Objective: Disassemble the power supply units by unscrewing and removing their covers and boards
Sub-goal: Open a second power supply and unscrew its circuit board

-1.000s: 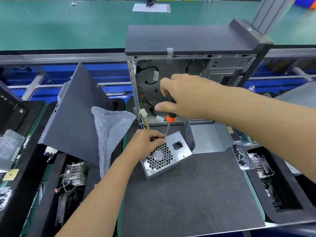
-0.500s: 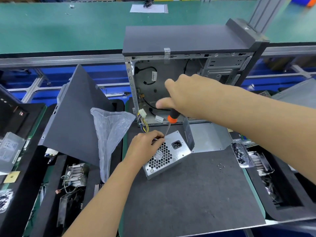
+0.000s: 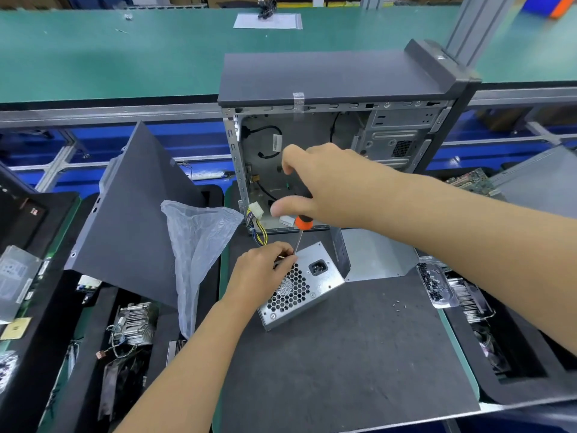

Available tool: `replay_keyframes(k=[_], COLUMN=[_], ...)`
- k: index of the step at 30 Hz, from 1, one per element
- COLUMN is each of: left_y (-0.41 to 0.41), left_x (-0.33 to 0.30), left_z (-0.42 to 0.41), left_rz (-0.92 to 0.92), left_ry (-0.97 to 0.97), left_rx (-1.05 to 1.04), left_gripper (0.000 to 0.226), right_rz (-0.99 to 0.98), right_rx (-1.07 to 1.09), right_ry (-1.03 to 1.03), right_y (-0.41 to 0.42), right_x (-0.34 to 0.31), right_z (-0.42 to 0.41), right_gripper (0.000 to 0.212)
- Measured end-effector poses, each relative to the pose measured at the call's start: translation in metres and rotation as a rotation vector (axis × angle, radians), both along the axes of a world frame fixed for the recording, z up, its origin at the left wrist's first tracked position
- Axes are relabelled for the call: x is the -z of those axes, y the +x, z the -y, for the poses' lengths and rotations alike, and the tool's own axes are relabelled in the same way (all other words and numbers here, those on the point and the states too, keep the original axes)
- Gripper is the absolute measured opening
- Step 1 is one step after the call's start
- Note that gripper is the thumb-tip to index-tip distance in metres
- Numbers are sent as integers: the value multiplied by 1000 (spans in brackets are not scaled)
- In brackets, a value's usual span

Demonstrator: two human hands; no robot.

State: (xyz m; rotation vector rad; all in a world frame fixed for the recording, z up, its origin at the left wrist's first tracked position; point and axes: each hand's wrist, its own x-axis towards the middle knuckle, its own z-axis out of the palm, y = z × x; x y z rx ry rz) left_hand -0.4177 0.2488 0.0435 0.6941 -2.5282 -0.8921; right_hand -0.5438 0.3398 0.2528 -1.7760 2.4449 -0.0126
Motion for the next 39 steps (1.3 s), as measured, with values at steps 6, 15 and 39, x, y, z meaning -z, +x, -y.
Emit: replay_keyframes(k=[6,15,39], left_y=[0,-3,33], left_x=[-1,0,20], left_z=[-1,5,25], left_rz=[31,119,-580], left_ry=[-44,-16,1409], left_rx=[19,55,-750], left_gripper=[12,11,18], right_rz=[-158,-137,250], right_rx=[40,-31,140], right_ry=[26,-16,-414], right_y=[-4,-3,-37], right_x=[-2,0,2], right_z=[-6,-14,-27], right_gripper=[45,40,22])
